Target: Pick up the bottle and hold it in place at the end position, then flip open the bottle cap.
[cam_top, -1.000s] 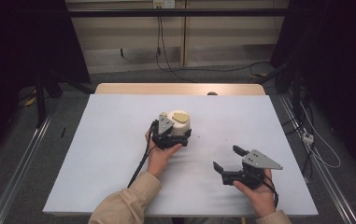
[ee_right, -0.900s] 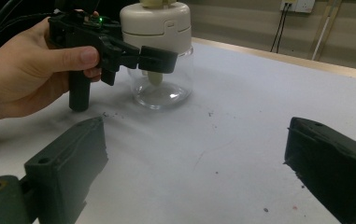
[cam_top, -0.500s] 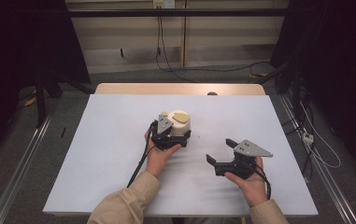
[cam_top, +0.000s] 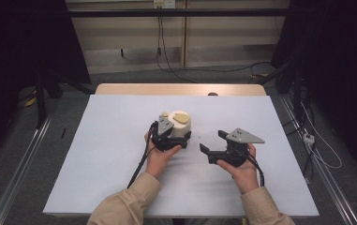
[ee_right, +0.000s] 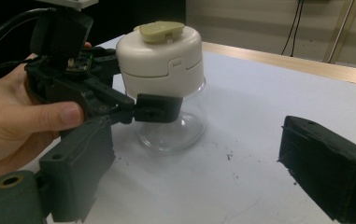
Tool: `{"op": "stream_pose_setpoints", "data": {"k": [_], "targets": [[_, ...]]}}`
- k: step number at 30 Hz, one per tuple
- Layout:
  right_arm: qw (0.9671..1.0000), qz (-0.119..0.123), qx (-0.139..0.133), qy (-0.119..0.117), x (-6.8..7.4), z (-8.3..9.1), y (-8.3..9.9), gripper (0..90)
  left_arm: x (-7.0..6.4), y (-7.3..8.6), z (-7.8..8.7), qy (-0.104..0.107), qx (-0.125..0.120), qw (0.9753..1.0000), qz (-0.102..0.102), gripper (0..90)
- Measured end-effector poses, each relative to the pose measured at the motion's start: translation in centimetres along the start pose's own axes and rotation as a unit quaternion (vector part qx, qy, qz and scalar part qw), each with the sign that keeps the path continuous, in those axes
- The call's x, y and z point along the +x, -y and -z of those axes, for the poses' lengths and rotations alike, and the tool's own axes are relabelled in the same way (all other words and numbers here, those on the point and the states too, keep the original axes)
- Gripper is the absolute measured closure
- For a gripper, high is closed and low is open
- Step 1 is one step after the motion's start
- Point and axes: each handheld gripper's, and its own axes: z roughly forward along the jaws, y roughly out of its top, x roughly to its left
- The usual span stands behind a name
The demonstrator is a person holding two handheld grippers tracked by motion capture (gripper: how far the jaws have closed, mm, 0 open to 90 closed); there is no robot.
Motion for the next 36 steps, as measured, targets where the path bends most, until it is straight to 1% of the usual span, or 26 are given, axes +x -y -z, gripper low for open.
{"op": "stream_pose_setpoints", "data": {"k": [2, 6, 9, 12, 13, 15, 16, 18, 19, 23, 24, 25, 27, 28, 31, 36], "targets": [[1.0000, -0.001, 0.003, -0.003, 0.0, -0.3, -0.4, 10.2, 0.0, 0.0, 0.0, 0.000, 0.000, 1.0000, 0.001, 4.5], [1.0000, -0.004, 0.008, 0.000, -0.1, -1.1, -1.1, 10.9, 0.0, 0.0, 0.0, 0.000, -0.001, 1.0000, 0.002, 4.6], [0.9999, -0.012, 0.007, -0.002, -0.2, -1.5, -1.5, 12.7, 0.0, 0.0, 0.0, 0.000, 0.000, 1.0000, 0.002, 4.6], [0.9999, -0.013, 0.009, -0.005, -0.2, -1.9, -1.9, 21.1, 0.0, 0.0, 0.0, 0.000, 0.000, 1.0000, 0.001, 4.6], [0.9998, -0.014, 0.009, -0.010, -0.2, -2.0, -2.1, 23.5, 0.0, 0.0, 0.0, 0.000, 0.000, 1.0000, 0.001, 4.6], [0.9997, -0.020, 0.009, -0.011, -0.3, -2.2, -2.4, 26.1, 0.0, 0.0, 0.0, 0.000, 0.000, 1.0000, 0.001, 4.6], [0.9996, -0.023, 0.010, -0.013, -0.3, -2.3, -2.5, 29.8, 0.0, 0.0, 0.0, 0.000, 0.000, 1.0000, 0.002, 4.6], [0.9995, -0.026, 0.010, -0.013, -0.4, -2.5, -2.8, 34.0, 0.0, 0.0, 0.0, 0.000, 0.000, 1.0000, 0.002, 4.6], [0.9995, -0.023, 0.012, -0.015, -0.5, -2.6, -2.9, 38.2, 0.0, 0.0, 0.0, 0.000, 0.000, 1.0000, 0.002, 4.6], [0.9997, -0.020, 0.011, -0.010, -0.6, -2.8, -3.2, 47.2, 0.0, 0.0, 0.0, 0.000, 0.000, 1.0000, 0.002, 4.6], [0.9996, -0.019, 0.011, -0.017, -0.6, -2.9, -3.2, 50.2, 0.0, 0.0, 0.0, 0.000, 0.000, 1.0000, 0.002, 4.6], [0.9994, -0.018, 0.016, -0.024, -0.5, -3.0, -3.3, 51.9, 0.0, 0.0, 0.0, 0.000, 0.000, 1.0000, 0.002, 4.6], [0.9996, -0.011, 0.019, -0.017, -0.4, -3.1, -3.2, 55.6, 0.0, 0.0, 0.0, -0.001, -0.001, 1.0000, 0.003, 4.6], [0.9996, -0.008, 0.020, -0.019, -0.4, -3.2, -3.2, 56.7, 0.0, 0.0, 0.0, -0.001, 0.000, 1.0000, 0.002, 4.6], [0.9993, -0.012, 0.025, -0.027, -0.5, -3.4, -3.3, 58.8, 0.0, 0.0, 0.0, -0.001, -0.001, 1.0000, 0.002, 4.6], [0.9991, 0.001, 0.032, -0.029, -0.3, -3.7, -3.6, 61.5, -0.1, 0.0, 0.0, -0.001, -0.001, 1.0000, 0.003, 4.6]]}}
